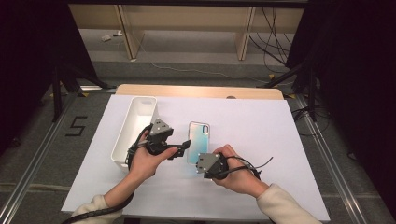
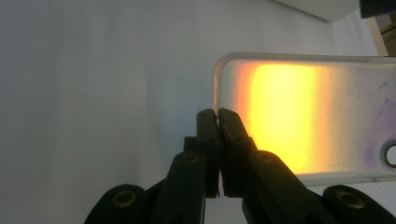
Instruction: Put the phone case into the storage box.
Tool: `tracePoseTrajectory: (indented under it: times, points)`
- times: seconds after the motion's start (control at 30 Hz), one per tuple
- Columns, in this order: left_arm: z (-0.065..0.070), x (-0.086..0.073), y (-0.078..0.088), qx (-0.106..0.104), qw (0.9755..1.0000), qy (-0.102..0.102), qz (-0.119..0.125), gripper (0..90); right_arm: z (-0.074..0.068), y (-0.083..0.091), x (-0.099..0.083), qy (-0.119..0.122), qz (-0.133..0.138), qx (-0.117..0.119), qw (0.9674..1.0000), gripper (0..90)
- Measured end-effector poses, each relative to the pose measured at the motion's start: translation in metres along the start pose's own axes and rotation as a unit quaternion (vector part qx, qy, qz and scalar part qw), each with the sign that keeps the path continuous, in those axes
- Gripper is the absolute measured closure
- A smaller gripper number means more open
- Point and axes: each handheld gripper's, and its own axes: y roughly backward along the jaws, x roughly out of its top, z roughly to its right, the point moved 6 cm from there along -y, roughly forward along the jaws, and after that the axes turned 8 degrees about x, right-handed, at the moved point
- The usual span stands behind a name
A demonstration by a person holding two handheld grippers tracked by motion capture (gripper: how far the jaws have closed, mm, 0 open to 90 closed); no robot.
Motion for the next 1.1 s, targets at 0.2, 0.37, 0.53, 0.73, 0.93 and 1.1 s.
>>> tracePoseTrajectory:
  times: [0.2,0.37,0.53,0.73,0.93,1.1]
  points:
    - [-0.003,0.005,-0.009,0.008,0.9998,0.016,-0.013,25.3,0.000,0.001,0.001,0.000,0.001,-0.009,1.0000,88.8]
    - [-0.001,0.009,-0.013,0.003,0.9997,0.009,-0.022,26.3,-0.001,0.002,0.001,-0.001,0.001,-0.004,1.0000,88.8]
    - [0.001,0.013,-0.018,0.003,0.9995,0.016,-0.026,29.3,-0.001,0.003,0.001,0.000,0.003,-0.003,1.0000,88.8]
    - [0.003,0.016,-0.027,0.006,0.9989,0.021,-0.042,33.0,-0.001,0.003,0.001,0.000,0.003,-0.006,1.0000,88.8]
    - [0.004,0.020,-0.036,0.010,0.9980,0.029,-0.056,38.6,0.000,0.004,0.002,0.000,0.003,-0.011,0.9999,88.8]
    - [0.002,0.022,-0.040,0.022,0.9963,0.024,-0.080,45.0,-0.001,0.004,0.002,0.002,0.004,-0.014,0.9999,88.8]
